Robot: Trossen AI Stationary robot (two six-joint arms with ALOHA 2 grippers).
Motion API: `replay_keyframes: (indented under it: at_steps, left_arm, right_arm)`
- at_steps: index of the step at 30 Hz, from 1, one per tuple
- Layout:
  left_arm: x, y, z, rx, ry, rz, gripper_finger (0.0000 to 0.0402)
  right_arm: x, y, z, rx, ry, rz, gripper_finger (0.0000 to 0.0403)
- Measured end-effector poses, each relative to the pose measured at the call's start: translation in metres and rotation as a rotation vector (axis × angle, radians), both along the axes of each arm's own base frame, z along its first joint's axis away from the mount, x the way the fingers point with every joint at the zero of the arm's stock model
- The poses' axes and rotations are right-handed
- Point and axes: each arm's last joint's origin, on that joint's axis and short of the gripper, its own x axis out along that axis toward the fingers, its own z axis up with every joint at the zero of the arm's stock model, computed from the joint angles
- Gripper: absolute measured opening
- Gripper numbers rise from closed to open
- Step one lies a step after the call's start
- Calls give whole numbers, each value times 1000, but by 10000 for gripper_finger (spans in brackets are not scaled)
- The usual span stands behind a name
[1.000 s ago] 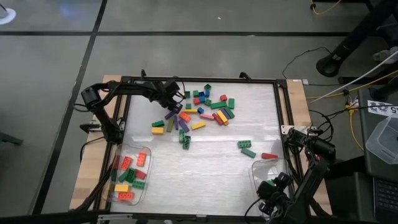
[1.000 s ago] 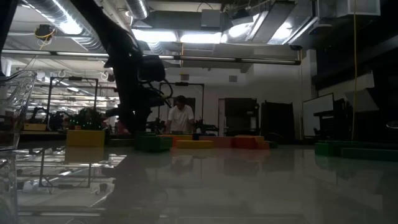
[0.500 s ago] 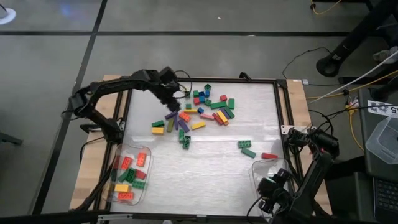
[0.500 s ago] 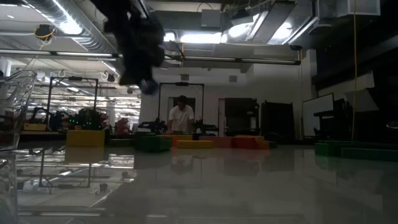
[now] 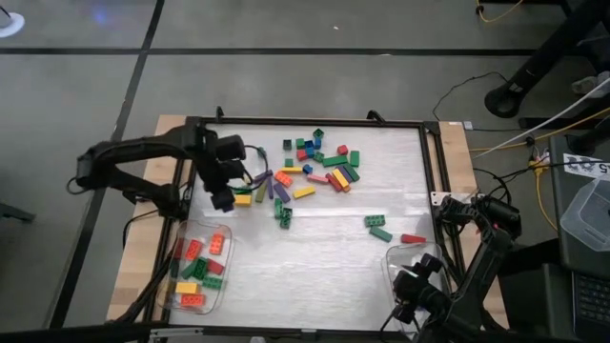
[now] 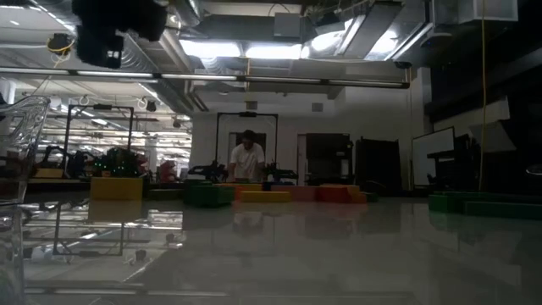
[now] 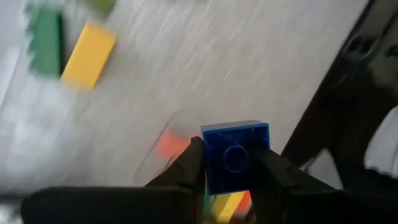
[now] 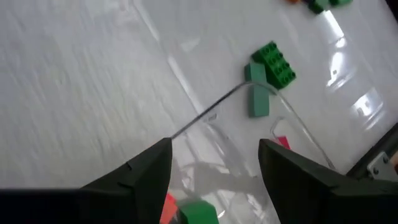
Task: Sort blocks by size
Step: Put the small blue game piece into the right transparent bin
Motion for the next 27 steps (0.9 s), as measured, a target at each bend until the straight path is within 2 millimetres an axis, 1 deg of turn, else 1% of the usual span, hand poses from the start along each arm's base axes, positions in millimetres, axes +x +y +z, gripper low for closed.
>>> replay_keyframes:
  at_steps: [2, 5, 9, 14, 17, 22, 25, 27]
  left_arm:
    - [10, -6, 1, 10, -100, 4, 77]
    - [30, -14, 2, 32, -280, -39, 78]
    - [59, -25, 2, 42, -517, -80, 77]
    - [92, -39, 4, 53, -711, -67, 80]
    - [111, -47, 1, 77, -802, -63, 83]
    - [138, -57, -7, 98, -937, -63, 85]
    - [150, -61, -10, 104, -1013, -74, 85]
    - [156, -62, -11, 101, -1055, -74, 85]
  right_arm:
    - [1, 0, 1, -16, -31, 11, 239]
    - [3, -1, 2, -65, -119, 46, 239]
    - [10, -1, 6, -191, -284, 169, 239]
    - [31, -6, 12, -401, -473, 300, 239]
    - [50, -14, 14, -509, -505, 318, 239]
    - [83, -34, 15, -642, -459, 307, 239]
    - [97, -46, 16, -711, -438, 292, 239]
    - [103, -52, 17, -746, -434, 278, 239]
